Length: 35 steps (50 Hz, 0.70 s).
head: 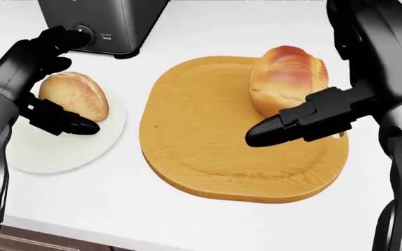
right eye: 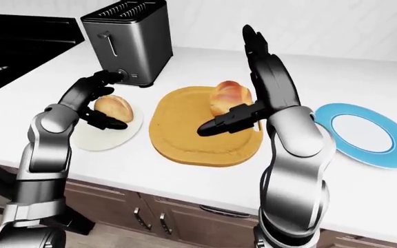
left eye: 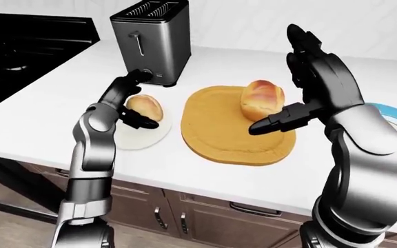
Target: Place all breads on the cutting board.
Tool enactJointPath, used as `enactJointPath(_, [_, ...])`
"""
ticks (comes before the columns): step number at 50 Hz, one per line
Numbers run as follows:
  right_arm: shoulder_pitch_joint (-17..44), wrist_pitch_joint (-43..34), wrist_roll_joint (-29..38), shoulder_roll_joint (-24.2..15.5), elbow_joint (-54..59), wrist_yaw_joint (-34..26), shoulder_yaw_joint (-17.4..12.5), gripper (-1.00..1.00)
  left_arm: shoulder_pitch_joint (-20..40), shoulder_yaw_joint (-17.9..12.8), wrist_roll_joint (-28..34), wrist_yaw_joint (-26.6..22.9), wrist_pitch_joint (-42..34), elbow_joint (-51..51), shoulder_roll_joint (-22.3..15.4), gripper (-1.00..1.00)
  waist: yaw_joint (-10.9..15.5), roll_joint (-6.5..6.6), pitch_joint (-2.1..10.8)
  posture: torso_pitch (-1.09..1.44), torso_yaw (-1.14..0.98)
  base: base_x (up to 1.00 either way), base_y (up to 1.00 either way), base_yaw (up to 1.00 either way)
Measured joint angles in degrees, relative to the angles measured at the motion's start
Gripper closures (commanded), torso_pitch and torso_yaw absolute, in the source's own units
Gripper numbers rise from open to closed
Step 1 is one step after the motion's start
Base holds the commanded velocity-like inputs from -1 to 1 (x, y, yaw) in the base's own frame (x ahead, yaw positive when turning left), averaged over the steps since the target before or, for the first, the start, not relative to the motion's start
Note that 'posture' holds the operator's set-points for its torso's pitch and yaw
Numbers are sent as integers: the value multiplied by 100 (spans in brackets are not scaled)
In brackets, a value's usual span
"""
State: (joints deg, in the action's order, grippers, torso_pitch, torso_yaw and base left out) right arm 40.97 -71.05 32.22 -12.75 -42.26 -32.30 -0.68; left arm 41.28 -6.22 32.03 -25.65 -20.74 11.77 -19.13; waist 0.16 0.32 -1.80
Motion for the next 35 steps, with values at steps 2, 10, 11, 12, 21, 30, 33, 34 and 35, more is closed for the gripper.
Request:
enactJointPath(2, [-1,-8,4,-4,-15,-2,3,-100,-21,4,26,-8,25,-23,2,-52,-3,2,4,0,0,0,0,0])
enactJointPath(10, [-9,4,5,-5,-3,4,-7,-100,-138,23,175,-130,64,-208,31,-36,-5,10,14,0,0,0,0,0])
enactJointPath(11, [-7,1,7,-4,2,5,-7,-100,-146,27,197,-161,67,-230,40,-32,-2,11,14,0,0,0,0,0])
enactJointPath(12, [-2,-5,9,-5,6,5,-1,-100,-151,33,217,-192,68,-247,47,-29,0,11,14,0,0,0,0,0])
enactJointPath(21, [-16,52,-1,19,42,18,-5,-100,-113,23,279,-226,113,-175,84,-4,3,2,8,0,0,0,0,0])
enactJointPath(30, [-74,51,28,38,9,28,33,-100,-27,-18,208,-48,91,-125,43,20,-8,-2,-10,0,0,0,0,0])
enactJointPath(33, [-71,43,48,37,-7,17,36,-100,-64,-17,182,-89,18,-292,39,24,-9,-3,-14,0,0,0,0,0])
enactJointPath(34, [-62,35,56,35,-10,12,40,-100,-74,-22,169,-111,-14,-361,38,25,-10,-4,-17,0,0,0,0,0])
enactJointPath(35, [-54,29,63,33,-11,6,41,-100,-73,-29,153,-129,-40,-414,34,26,-9,-5,-18,0,0,0,0,0])
